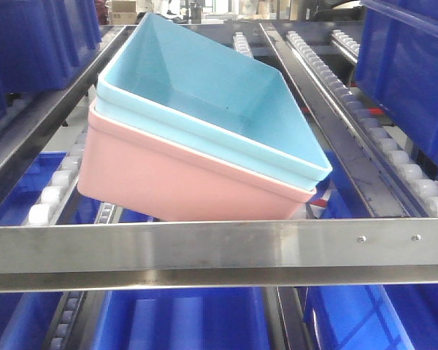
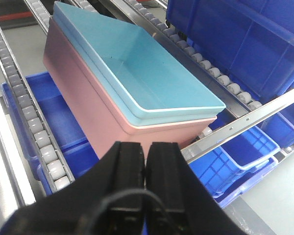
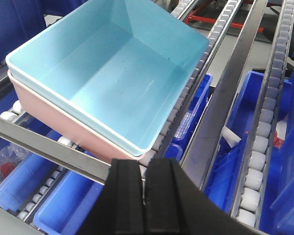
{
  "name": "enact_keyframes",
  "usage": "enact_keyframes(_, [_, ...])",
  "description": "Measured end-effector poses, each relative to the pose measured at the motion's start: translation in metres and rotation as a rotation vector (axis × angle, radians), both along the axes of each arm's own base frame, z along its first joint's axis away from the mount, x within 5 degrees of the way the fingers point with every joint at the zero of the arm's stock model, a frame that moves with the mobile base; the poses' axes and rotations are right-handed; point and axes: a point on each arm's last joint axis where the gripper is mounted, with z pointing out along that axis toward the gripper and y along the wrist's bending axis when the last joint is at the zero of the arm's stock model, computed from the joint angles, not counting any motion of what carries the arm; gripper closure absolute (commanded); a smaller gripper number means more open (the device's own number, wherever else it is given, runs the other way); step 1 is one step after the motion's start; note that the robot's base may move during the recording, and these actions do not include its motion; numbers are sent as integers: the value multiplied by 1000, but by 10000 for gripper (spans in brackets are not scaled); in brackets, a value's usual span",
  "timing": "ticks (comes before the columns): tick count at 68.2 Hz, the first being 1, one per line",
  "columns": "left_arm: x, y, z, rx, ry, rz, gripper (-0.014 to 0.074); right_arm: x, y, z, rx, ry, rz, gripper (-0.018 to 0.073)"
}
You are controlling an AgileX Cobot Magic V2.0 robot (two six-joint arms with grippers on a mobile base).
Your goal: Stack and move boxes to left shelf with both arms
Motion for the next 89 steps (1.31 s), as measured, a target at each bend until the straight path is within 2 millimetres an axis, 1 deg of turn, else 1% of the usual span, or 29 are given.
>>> enact_keyframes(25, [0,0,0,0,0,0,599,0,0,0,0,0,0,524])
enact_keyframes(32, [-1,-1,-1,-19,32,-8,598,0,0,0,0,0,0,524])
enact_keyframes(38, [-6,-3,-5,-10,85,-55,598,0,0,0,0,0,0,524])
enact_keyframes(43, [-10,-7,-8,23,99,-116,598,0,0,0,0,0,0,524])
enact_keyframes(48, [-13,-9,-11,22,114,-156,598,0,0,0,0,0,0,524])
enact_keyframes(57, [-10,-8,-29,-43,37,-124,599,0,0,0,0,0,0,524])
enact_keyframes(69, [0,6,-71,-116,-63,73,599,0,0,0,0,0,0,524])
enact_keyframes(79, [-3,20,-101,-116,-78,211,599,0,0,0,0,0,0,524])
enact_keyframes(89, [-7,32,-119,-124,-108,335,599,0,0,0,0,0,0,524])
